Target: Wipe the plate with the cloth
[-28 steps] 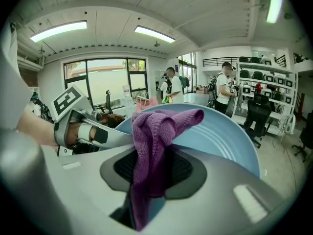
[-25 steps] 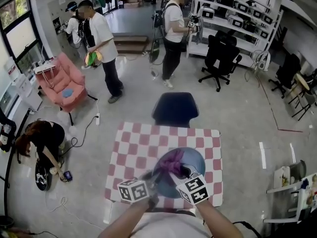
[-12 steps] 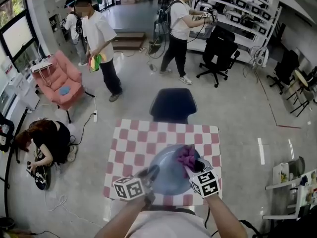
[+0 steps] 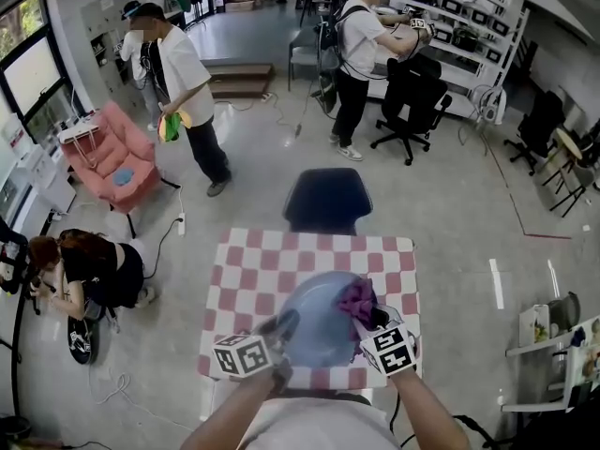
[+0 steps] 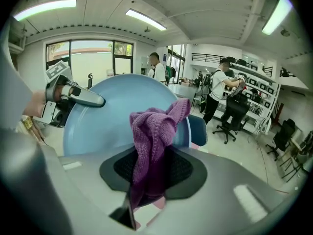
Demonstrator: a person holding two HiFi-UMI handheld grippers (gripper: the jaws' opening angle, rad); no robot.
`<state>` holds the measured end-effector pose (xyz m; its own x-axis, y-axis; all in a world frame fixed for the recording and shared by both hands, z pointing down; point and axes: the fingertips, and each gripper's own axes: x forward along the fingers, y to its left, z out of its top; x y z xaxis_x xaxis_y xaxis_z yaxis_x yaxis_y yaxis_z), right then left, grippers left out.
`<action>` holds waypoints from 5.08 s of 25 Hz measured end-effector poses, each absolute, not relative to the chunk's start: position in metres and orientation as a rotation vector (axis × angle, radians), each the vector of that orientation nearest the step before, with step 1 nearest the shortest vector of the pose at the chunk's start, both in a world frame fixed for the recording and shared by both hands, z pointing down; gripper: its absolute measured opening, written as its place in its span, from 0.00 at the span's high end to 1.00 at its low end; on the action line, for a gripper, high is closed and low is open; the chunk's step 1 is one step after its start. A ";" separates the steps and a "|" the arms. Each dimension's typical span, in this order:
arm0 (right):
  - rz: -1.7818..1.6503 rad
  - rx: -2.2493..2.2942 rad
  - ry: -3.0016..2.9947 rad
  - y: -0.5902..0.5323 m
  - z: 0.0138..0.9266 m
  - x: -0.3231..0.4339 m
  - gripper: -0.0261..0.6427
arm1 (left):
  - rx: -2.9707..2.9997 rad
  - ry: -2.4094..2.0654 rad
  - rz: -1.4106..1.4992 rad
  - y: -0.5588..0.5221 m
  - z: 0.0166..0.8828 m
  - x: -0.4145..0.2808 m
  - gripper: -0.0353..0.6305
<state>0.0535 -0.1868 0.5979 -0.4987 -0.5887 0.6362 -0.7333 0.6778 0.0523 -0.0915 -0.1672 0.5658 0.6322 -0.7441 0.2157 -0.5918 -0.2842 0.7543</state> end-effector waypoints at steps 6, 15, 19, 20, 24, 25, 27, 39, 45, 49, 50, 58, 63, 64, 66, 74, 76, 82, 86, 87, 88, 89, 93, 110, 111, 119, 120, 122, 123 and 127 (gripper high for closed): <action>0.304 0.944 -2.315 -0.168 0.591 0.024 0.77 | 1.982 -1.064 -0.252 -0.169 0.562 -0.091 0.89; 0.300 0.808 -2.381 -0.133 0.582 -0.022 0.77 | 1.982 -1.064 -0.263 -0.163 0.558 -0.086 0.89; 0.337 0.760 -2.424 -0.126 0.578 -0.036 0.77 | 1.983 -1.066 -0.272 -0.162 0.558 -0.084 0.89; 0.354 0.742 -2.435 -0.123 0.578 -0.040 0.77 | 1.982 -1.070 -0.275 -0.161 0.558 -0.084 0.89; 0.395 0.698 -2.461 -0.114 0.578 -0.053 0.77 | 1.970 -1.085 -0.283 -0.157 0.558 -0.087 0.89; 0.408 0.687 -2.470 -0.113 0.577 -0.056 0.77 | 1.969 -1.087 -0.286 -0.157 0.557 -0.088 0.89; 0.441 0.664 -2.491 -0.111 0.573 -0.062 0.77 | 1.971 -1.091 -0.292 -0.158 0.554 -0.089 0.89; 0.582 0.508 -2.575 -0.094 0.571 -0.077 0.77 | 1.985 -1.101 -0.316 -0.162 0.548 -0.087 0.89; 0.623 0.414 -2.537 -0.084 0.583 -0.079 0.78 | 1.969 -1.098 -0.301 -0.160 0.555 -0.088 0.89; 0.583 0.420 -2.494 -0.083 0.597 -0.072 0.78 | 1.957 -1.100 -0.302 -0.159 0.562 -0.091 0.89; 0.579 0.427 -2.483 -0.084 0.601 -0.070 0.78 | 1.956 -1.100 -0.303 -0.160 0.562 -0.092 0.89; 0.525 0.495 -2.382 -0.090 0.619 -0.046 0.78 | 1.935 -1.107 -0.307 -0.163 0.566 -0.104 0.89; 0.484 0.539 -2.323 -0.104 0.630 -0.027 0.77 | 1.953 -1.111 -0.290 -0.167 0.567 -0.108 0.89; 0.477 0.551 -2.313 -0.107 0.631 -0.022 0.77 | 1.957 -1.109 -0.286 -0.167 0.567 -0.109 0.89; 0.477 0.578 -2.294 -0.114 0.634 -0.013 0.77 | 1.961 -1.107 -0.274 -0.167 0.569 -0.113 0.89; 0.388 0.684 -2.196 -0.144 0.636 0.033 0.77 | 2.008 -1.050 -0.192 -0.164 0.575 -0.108 0.89; 0.383 0.713 -2.181 -0.150 0.633 0.044 0.77 | 2.032 -1.030 -0.167 -0.163 0.575 -0.104 0.89; 0.373 0.798 -2.169 -0.167 0.619 0.069 0.78 | 2.080 -0.999 -0.109 -0.166 0.575 -0.092 0.89; 0.376 0.853 -2.190 -0.175 0.611 0.079 0.78 | 2.060 -0.987 -0.111 -0.166 0.582 -0.091 0.89; 0.379 0.862 -2.196 -0.177 0.609 0.080 0.78 | 2.050 -0.985 -0.115 -0.166 0.583 -0.092 0.89; 0.376 0.873 -2.197 -0.178 0.608 0.081 0.78 | 2.041 -0.986 -0.119 -0.166 0.585 -0.093 0.89; 0.366 0.887 -2.193 -0.180 0.606 0.082 0.78 | 2.033 -0.989 -0.120 -0.166 0.586 -0.095 0.89; 0.382 0.944 -2.190 -0.185 0.603 0.091 0.78 | 2.030 -0.998 -0.112 -0.164 0.589 -0.103 0.89; 0.461 1.028 -2.250 -0.208 0.568 0.120 0.78 | 2.429 -1.014 0.225 -0.158 0.575 -0.098 0.89; 0.455 1.020 -2.253 -0.208 0.567 0.120 0.78 | 2.459 -1.008 0.251 -0.157 0.573 -0.095 0.89; 0.439 0.921 -2.293 -0.194 0.564 0.115 0.78 | 2.675 -0.950 0.392 -0.147 0.555 -0.076 0.89; 0.443 0.909 -2.300 -0.192 0.563 0.114 0.78 | 2.704 -0.948 0.412 -0.147 0.553 -0.074 0.89; 0.460 0.879 -2.319 -0.188 0.562 0.112 0.78 | 2.768 -0.949 0.457 -0.145 0.550 -0.071 0.89; 0.471 0.861 -2.329 -0.186 0.561 0.110 0.78 | 2.802 -0.950 0.481 -0.145 0.548 -0.069 0.89; 0.491 0.762 -2.347 -0.176 0.559 0.095 0.78 | 2.917 -0.953 0.559 -0.142 0.541 -0.062 0.89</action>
<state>0.0950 -0.1758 0.5585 -0.6441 -0.3974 0.6536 -0.6262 0.7647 -0.1521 -0.0623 -0.1419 0.5412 0.7491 -0.5675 0.3418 -0.5754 -0.8130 -0.0888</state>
